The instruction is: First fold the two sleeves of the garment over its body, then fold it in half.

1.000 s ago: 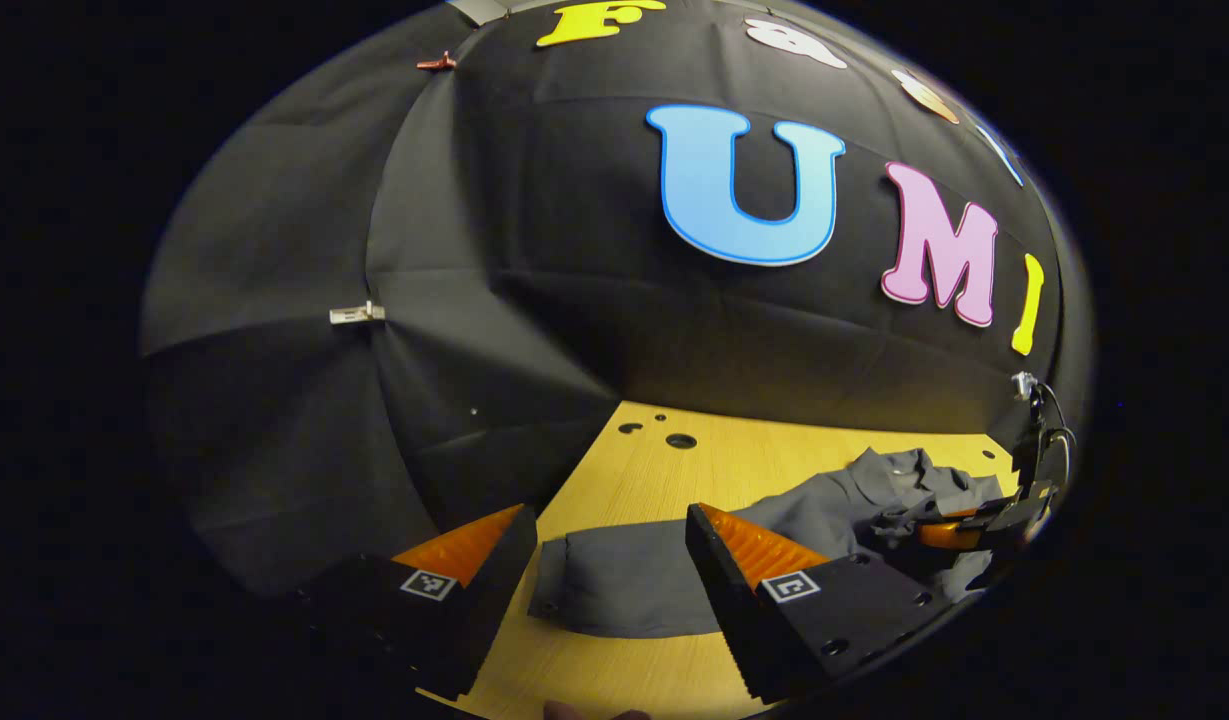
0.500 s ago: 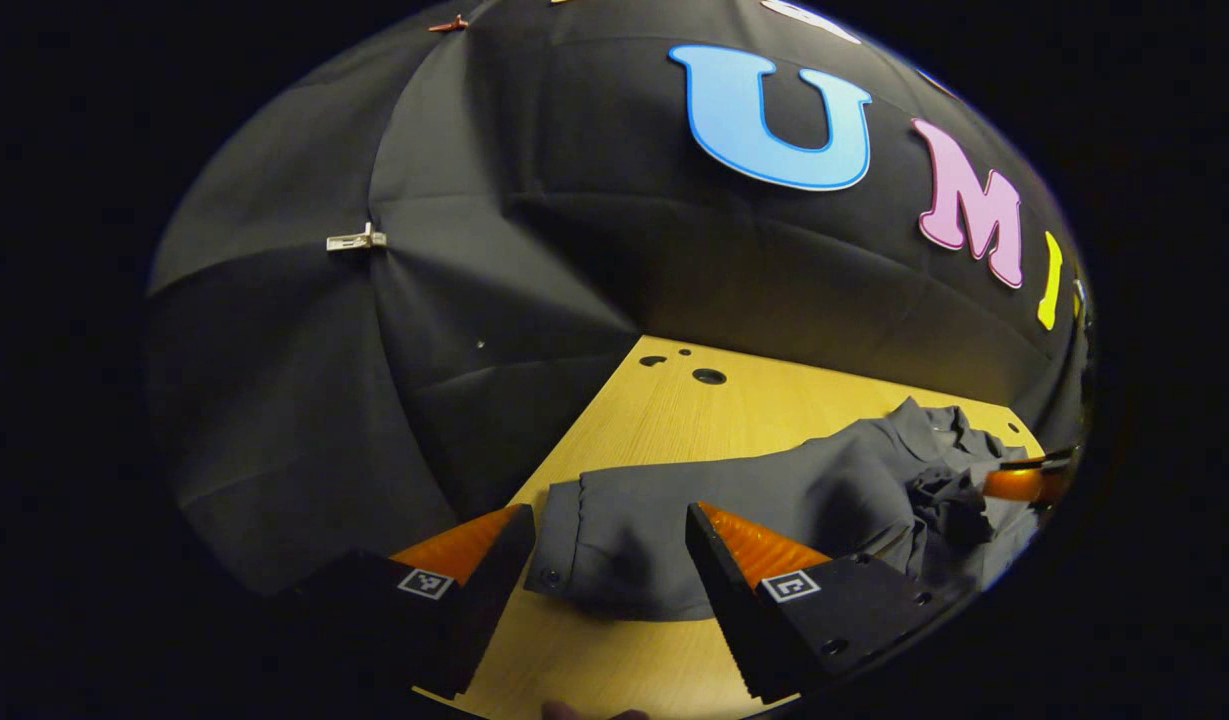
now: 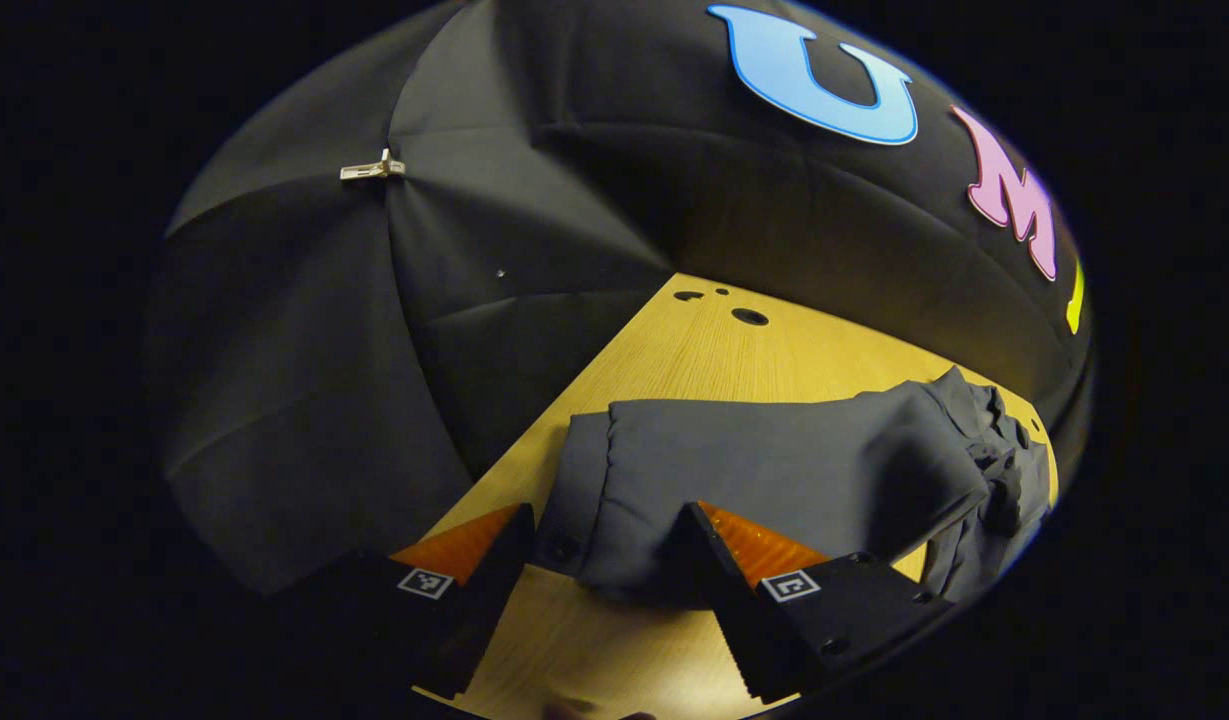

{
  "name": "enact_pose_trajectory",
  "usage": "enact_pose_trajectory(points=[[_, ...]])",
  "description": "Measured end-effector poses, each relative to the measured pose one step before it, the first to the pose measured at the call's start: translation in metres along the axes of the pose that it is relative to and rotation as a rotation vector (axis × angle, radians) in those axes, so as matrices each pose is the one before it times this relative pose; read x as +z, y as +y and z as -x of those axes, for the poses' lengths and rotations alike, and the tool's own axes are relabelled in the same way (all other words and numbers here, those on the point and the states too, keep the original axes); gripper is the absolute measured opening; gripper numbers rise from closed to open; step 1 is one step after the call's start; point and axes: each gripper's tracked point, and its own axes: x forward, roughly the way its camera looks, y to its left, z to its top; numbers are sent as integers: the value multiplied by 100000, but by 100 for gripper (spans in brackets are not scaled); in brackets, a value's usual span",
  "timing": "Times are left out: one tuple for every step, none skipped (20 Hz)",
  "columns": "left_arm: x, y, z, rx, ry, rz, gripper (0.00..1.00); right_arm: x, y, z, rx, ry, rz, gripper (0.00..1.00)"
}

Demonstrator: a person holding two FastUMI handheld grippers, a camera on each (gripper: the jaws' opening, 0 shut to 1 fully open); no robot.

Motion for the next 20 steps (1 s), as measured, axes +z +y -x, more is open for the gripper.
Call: enact_pose_trajectory(points=[[-272, 168, -119, 889, 573, -1690, 96, -220, -816, 810, -1567, 321, 158, 81], [29, 58, -181, 271, -475, -3467, 97, -310, -733, 776, -1480, 382, 167, 81], [-450, 237, -151, 1527, 1644, -4533, 97, -168, -643, 754, -1203, 31, -126, 81], [734, -233, 90, -2002, -3259, -2741, 97, -220, -455, 768, -765, -50, -355, 80], [-540, -702, -131, -1467, 1383, -664, 92, -235, -286, 608, -529, 261, -481, 81], [198, -306, 24, -100, -531, 770, 76, -505, -252, 507, -127, 411, -73, 81], [44, -445, -157, -1108, 437, -252, 59, -392, -271, 505, -363, 487, 412, 81], [41, -229, -108, -1244, -186, -324, 43, -415, -183, 460, -35, 164, 460, 81], [-96, -81, 8, -615, -229, 322, 27, -130, -168, 415, -16, -504, 122, 80], [140, -74, 163, -935, -313, 781, 23, -146, -224, 400, 98, -156, -306, 80], [-34, 101, 232, 360, 115, 1232, 17, 34, -260, 364, 259, -591, -437, 81], [164, -77, 368, 178, -198, 1169, 11, 40, -491, 303, -126, -790, -160, 81], [234, -67, 667, 984, -699, 202, 9, 53, -565, 275, -93, -457, -150, 81], [763, -126, 786, 1145, -2072, 156, 8, -121, -647, 348, 143, 36, -177, 81], [1119, -289, 873, 836, -2925, 775, 8, 42, -700, 208, 51, -322, -130, 80], [1343, -575, 897, 147, -3099, 821, 8, 101, -844, 244, -233, -469, -8, 81], [1158, -790, 969, -89, -2510, 598, 8, -100, -875, 190, -314, -17, -34, 81], [1130, -876, 1012, -310, -2371, 548, 8, -195, -926, 49, -418, 104, -99, 80], [1186, -900, 1002, -408, -2546, 633, 8, -149, -890, 144, -257, 225, -244, 80], [1088, -980, 792, -379, -1943, 530, 8, -141, -827, 142, -5, 140, -328, 81]])
